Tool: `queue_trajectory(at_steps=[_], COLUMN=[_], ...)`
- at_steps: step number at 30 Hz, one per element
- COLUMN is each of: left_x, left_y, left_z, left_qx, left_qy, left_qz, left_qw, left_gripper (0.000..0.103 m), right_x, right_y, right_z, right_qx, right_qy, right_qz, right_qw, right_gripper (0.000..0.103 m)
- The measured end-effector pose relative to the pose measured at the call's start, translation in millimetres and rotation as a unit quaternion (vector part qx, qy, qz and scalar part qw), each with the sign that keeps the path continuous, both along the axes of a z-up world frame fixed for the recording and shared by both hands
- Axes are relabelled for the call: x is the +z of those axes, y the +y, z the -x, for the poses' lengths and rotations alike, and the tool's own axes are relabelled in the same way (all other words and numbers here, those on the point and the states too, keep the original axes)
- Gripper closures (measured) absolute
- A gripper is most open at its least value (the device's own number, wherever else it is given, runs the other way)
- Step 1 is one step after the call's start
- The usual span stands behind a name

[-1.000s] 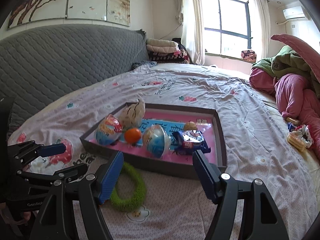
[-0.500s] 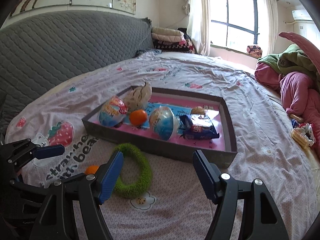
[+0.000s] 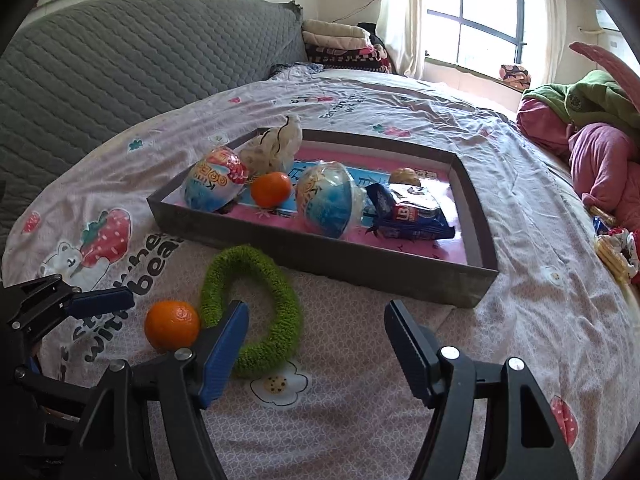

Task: Organize objects
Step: 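Close the right tool on the green fuzzy ring while the left tool grasps the orange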

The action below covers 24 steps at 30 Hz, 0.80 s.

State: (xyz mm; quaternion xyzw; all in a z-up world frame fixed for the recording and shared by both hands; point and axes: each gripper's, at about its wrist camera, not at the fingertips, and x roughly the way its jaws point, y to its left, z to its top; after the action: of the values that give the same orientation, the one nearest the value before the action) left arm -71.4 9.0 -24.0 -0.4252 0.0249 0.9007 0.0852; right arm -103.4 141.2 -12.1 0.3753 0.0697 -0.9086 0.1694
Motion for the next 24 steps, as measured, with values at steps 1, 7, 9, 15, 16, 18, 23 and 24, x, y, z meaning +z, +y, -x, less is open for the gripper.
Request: queue_trajectory(at_steps=[1,7,9,15,16,18,23,24], left_x=[-1.0,-7.0,-8.3,-8.6,-8.7,-8.8,-7.3,-7.0], left_y=[0.3,1.8,2.9,4.5,5.5,7.5,11.8,13.0], left_z=[0.7,7.0,9.0,10.3,10.5,10.7,9.4,9.0], left_qx=[0.0,-0.003,-0.003,-0.009,-0.011,-0.014,-0.027,-0.029], left_qy=[-0.001,-0.004,-0.002,0.001,0.002,0.003,0.008,0.009], left_qz=[0.0,-0.012,-0.012,-0.021,-0.022,-0.022,-0.021,-0.016], left_qw=[1.0,0.9999,0.9999,0.9997,0.9997,0.9997,0.9994,0.9994], left_gripper=[0.033,0.033,0.033,0.045,0.048,0.052,0.067,0.067], right_x=[-1.8,-11.9,-13.7,-17.8,-17.6,-18.1,-18.1,-17.7], right_y=[-1.1,-10.3,-12.9,-10.3,-9.6,-9.1,-10.1,-10.7], right_z=[0.9,8.6,11.0,16.5,16.8,17.5,16.1,15.8], right_qx=[0.002,0.007,0.009,0.009,0.009,0.011,0.017,0.018], right_qy=[-0.004,-0.016,-0.019,-0.035,-0.034,-0.035,-0.034,-0.034], right_qz=[0.0,-0.018,-0.02,-0.003,-0.001,0.001,0.002,0.003], right_qw=[1.0,1.0,1.0,0.999,0.999,0.999,0.999,0.999], right_gripper=[0.037,0.048,0.053,0.069,0.072,0.075,0.084,0.085])
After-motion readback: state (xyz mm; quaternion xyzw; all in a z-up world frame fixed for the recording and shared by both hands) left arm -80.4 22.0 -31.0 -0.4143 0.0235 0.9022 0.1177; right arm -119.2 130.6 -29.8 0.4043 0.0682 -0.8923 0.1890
